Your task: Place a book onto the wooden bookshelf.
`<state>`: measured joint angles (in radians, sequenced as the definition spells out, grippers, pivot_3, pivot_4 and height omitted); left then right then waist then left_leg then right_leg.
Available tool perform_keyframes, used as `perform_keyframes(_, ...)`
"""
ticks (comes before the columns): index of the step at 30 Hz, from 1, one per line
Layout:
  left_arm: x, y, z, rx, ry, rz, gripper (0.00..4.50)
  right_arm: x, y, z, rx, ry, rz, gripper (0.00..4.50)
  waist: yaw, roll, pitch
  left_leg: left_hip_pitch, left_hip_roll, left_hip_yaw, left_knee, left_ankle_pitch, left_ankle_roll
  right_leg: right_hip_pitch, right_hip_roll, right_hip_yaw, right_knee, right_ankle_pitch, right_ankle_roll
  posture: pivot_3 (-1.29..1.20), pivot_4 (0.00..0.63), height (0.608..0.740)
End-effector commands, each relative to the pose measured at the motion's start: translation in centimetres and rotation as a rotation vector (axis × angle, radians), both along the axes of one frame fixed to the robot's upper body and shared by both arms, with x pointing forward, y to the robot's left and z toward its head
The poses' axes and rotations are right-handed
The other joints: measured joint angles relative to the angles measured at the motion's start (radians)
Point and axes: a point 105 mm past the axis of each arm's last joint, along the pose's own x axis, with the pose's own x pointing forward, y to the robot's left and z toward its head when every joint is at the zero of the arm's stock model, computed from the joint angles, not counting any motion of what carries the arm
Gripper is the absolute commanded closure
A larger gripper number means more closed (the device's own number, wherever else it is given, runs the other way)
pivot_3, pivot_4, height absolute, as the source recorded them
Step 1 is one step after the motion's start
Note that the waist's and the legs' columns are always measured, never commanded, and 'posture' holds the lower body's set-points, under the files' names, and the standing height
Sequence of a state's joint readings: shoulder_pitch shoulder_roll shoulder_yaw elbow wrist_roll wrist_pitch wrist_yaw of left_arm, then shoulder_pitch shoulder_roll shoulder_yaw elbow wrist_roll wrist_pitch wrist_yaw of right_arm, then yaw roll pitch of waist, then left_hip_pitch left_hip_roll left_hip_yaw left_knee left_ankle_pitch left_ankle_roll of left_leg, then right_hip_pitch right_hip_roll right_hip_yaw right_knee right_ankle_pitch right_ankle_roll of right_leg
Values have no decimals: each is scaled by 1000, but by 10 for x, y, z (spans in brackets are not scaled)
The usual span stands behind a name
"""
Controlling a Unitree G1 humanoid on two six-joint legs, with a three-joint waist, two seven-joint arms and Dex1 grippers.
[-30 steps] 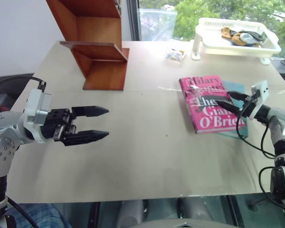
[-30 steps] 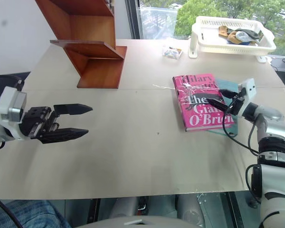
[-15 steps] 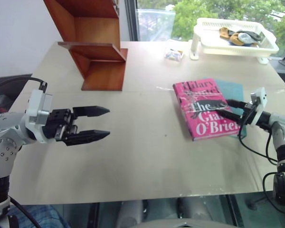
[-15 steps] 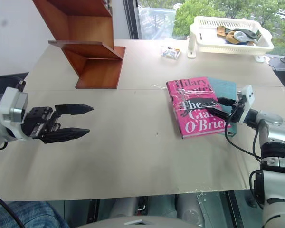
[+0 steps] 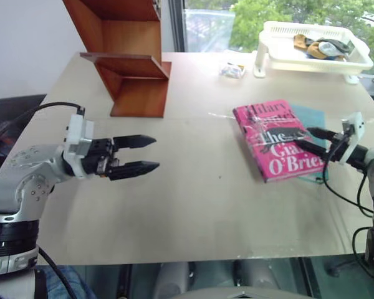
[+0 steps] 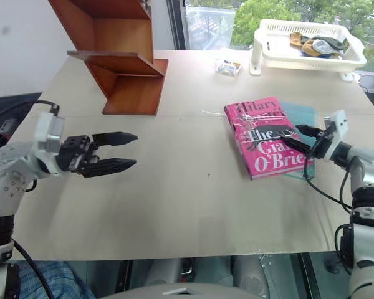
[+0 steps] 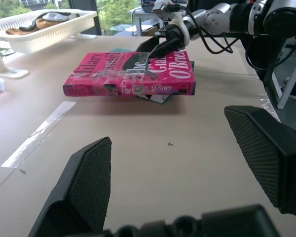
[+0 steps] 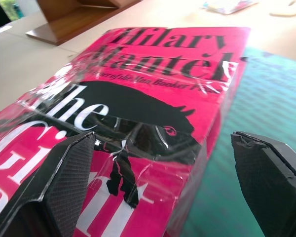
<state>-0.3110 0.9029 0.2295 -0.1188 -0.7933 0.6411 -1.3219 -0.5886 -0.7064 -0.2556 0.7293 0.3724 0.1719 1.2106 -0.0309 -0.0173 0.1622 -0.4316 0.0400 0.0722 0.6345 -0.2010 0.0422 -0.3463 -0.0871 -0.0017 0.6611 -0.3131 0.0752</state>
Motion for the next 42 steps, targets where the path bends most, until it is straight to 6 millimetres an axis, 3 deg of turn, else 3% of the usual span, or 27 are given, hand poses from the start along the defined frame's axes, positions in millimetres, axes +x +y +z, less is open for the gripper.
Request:
perform_keyframes(1,2,-3,5,-14,-6,-13,306,-18,-10,23,42,-52,14,0,7,2,1,0,0,0,0,0,0,0,0,0,0,0,0,0,150,740)
perform_keyframes(10,3,-18,-4,-51,50,-63,306,-59,-1,49,137,-53,60,0,16,6,4,1,0,0,0,-2,4,0,1,0,1,0,0,0,150,740)
perform_keyframes(16,12,-50,-10,-181,139,-114,306,-88,4,72,123,-109,86,0,28,6,4,0,0,-1,1,-2,4,0,1,0,1,0,0,0,150,740)
perform_keyframes(20,30,-77,-31,-170,225,-78,306,-112,7,57,-7,-52,95,0,44,5,4,0,-1,-2,1,-2,4,1,1,-1,0,0,1,0,150,740)
perform_keyframes(22,31,-85,-29,-193,218,-108,306,-113,0,52,-15,-31,29,0,42,5,4,0,-1,-2,1,-2,4,1,2,0,0,0,1,0,150,740)
perform_keyframes(25,30,-87,-16,-238,182,-160,306,-98,-25,45,-20,-56,-159,0,31,5,5,0,-1,-1,2,-2,4,1,2,1,1,0,1,0,150,740)
perform_keyframes(28,26,-80,-7,-220,126,-192,306,-75,-45,41,97,-55,-332,0,16,5,5,1,-1,-1,2,-2,4,1,2,1,1,0,1,0,150,740)
perform_keyframes(36,17,-54,12,-118,-16,-208,306,-12,-59,30,177,-1,-486,0,15,6,5,0,-1,-1,2,0,0,0,4,2,0,0,1,0,150,740)
perform_keyframes(42,10,-34,28,-42,-110,-170,306,20,-63,0,98,103,-523,0,19,6,6,-1,-1,0,1,0,0,-1,3,2,0,0,0,0,150,740)
